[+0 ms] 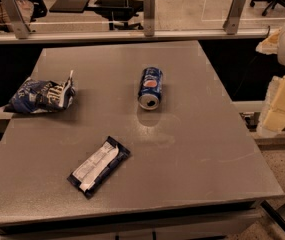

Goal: Place pepsi can upright

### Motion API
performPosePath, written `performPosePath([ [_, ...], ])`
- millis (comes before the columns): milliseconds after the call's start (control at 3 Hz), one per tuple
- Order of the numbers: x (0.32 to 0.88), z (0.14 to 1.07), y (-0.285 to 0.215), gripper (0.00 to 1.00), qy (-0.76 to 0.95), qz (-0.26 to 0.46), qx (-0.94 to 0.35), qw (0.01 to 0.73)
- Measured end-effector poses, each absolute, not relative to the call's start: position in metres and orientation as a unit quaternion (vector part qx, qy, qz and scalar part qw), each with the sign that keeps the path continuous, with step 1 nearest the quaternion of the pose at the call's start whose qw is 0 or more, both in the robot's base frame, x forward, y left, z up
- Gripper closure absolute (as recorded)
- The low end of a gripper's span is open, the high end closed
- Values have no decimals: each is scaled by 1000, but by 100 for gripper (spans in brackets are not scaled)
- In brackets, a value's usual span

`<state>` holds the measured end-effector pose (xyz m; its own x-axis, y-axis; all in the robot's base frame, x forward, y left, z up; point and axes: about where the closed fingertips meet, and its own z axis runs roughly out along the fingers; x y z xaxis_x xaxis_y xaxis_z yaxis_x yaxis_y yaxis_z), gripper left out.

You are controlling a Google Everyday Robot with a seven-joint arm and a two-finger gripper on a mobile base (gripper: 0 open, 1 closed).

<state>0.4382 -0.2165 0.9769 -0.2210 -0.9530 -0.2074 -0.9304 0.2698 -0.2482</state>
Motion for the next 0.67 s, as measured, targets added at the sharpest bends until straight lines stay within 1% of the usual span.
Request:
performPosePath([
  [333,438,977,-216,0,781,-35,-603,160],
  [667,452,983,-206,0,764,-47,-622,165],
])
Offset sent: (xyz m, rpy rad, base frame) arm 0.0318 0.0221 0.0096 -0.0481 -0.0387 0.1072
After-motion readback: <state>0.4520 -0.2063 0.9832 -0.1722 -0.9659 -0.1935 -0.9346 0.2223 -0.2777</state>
